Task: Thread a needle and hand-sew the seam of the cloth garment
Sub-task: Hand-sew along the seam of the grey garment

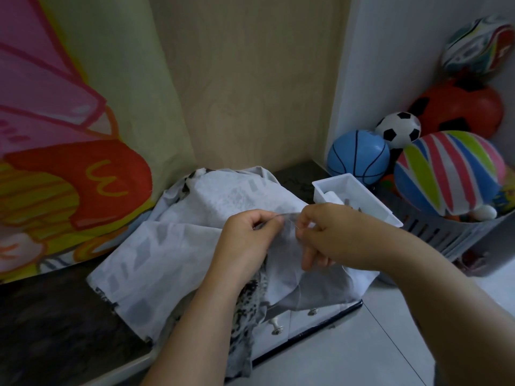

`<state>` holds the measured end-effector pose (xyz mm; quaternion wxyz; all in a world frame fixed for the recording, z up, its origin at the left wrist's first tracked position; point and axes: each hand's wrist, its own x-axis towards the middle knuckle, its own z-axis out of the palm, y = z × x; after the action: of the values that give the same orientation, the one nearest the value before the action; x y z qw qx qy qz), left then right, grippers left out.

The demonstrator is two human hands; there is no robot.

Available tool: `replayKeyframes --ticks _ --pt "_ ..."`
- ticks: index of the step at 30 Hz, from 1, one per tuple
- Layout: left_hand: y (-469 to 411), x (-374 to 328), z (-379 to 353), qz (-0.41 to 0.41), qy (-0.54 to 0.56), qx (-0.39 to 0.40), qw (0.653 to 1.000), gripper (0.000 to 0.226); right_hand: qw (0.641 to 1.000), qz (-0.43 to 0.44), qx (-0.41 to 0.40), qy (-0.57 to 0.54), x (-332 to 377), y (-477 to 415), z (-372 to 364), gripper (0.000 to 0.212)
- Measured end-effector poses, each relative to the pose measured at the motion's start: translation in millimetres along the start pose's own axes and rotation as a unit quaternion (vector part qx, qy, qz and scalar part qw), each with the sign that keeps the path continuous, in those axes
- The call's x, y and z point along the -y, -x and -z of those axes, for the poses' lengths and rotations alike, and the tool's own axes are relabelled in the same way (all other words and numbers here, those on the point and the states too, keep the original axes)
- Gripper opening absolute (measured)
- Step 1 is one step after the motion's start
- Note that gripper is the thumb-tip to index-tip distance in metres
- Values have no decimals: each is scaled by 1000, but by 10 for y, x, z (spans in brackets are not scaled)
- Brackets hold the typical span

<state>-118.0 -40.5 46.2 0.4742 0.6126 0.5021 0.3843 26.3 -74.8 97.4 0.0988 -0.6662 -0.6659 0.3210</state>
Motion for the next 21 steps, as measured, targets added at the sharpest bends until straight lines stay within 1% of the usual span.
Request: replayKeyframes --ticks 4,10,14,21 --pt "-4 4 0 1 -2 1 1000 13 1000 -5 -1 -20 7 -9 -2 16" --pt "-2 7 8 1 -10 0 1000 12 999 -5 20 31 12 -32 -11 6" --pt "0 5 7 2 -8 -5 1000 13 1000 -14 16 15 4 -23 -9 15" --pt "14 8 1 6 1 -6 1000 12 1000 -24 -1 7 -33 -40 -15 22"
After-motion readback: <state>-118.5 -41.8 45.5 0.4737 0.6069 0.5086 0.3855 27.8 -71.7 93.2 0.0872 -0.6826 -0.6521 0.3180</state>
